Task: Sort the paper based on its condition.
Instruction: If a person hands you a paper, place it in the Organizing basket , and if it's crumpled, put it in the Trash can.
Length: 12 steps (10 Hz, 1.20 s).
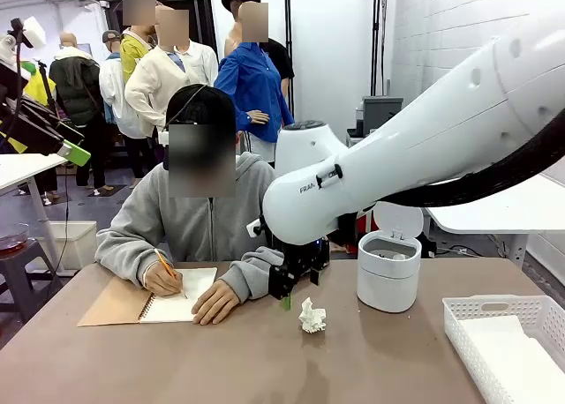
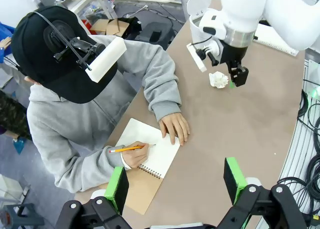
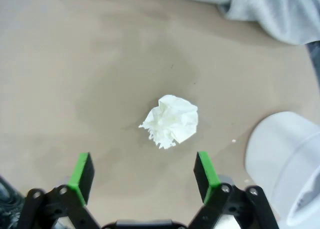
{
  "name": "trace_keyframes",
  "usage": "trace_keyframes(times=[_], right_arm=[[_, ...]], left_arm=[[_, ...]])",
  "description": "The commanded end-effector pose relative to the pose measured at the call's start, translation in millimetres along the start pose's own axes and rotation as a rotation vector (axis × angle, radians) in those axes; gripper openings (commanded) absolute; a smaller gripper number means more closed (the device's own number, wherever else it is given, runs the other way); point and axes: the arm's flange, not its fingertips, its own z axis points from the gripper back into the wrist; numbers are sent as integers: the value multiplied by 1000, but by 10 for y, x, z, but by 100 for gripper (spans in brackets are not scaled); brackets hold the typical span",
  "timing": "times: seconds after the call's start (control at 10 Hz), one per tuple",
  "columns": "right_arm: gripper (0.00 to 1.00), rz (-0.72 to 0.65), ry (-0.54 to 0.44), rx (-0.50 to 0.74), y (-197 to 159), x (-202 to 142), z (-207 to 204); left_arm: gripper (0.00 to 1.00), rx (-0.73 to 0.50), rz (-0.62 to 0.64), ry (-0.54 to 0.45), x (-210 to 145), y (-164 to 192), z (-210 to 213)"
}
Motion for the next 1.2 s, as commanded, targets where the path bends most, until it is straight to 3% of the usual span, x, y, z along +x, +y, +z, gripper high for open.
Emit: trace_keyframes(times=[0.0, 0.6, 1.1], right_arm=[[100, -29, 54, -38, 7, 57, -90], [100, -47, 126, 6, -152, 20, -709], [100, -81, 108, 1, -256, 73, -870]], left_arm=[[100, -11, 2, -7, -17, 3, 4], [100, -11, 2, -7, -17, 3, 4], [100, -11, 2, -7, -17, 3, 4]])
